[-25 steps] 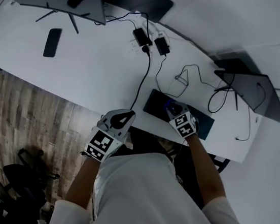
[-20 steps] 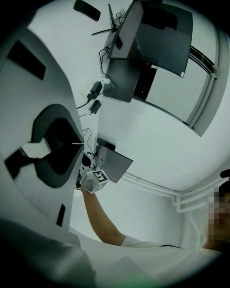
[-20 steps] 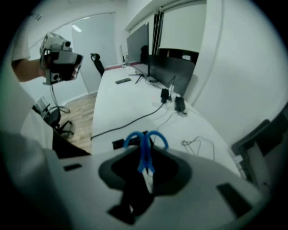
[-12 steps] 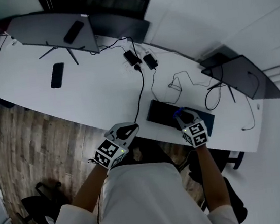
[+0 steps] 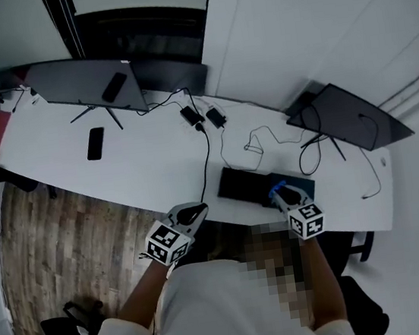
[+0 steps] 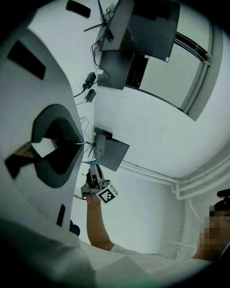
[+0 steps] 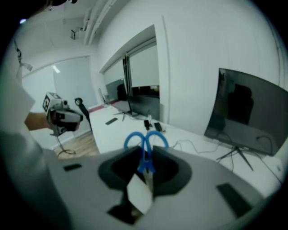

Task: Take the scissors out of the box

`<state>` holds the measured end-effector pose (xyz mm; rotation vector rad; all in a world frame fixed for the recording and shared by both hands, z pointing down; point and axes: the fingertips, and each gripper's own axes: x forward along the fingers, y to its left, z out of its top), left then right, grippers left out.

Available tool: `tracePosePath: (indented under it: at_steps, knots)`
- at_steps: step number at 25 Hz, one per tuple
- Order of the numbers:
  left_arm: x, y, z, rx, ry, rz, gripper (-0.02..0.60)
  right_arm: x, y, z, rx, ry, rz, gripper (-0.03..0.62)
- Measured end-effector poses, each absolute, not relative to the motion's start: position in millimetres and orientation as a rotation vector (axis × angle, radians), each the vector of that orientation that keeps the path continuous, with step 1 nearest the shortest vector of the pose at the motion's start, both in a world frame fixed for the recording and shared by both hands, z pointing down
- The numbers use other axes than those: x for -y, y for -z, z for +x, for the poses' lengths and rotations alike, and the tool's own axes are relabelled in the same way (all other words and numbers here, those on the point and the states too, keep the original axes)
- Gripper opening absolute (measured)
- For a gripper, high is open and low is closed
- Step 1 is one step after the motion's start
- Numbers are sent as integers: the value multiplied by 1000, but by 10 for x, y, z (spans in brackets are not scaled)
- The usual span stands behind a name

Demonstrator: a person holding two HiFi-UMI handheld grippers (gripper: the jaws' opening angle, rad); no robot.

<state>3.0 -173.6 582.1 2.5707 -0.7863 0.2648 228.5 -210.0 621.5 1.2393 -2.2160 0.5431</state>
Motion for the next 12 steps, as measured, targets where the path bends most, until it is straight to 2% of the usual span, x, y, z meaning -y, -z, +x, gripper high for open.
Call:
tracePosePath:
  at_steps: [12]
  knots:
    - [936,-5484,34,914,-205,2543,35,1111,-5622,2623,2330,-525,1343,109]
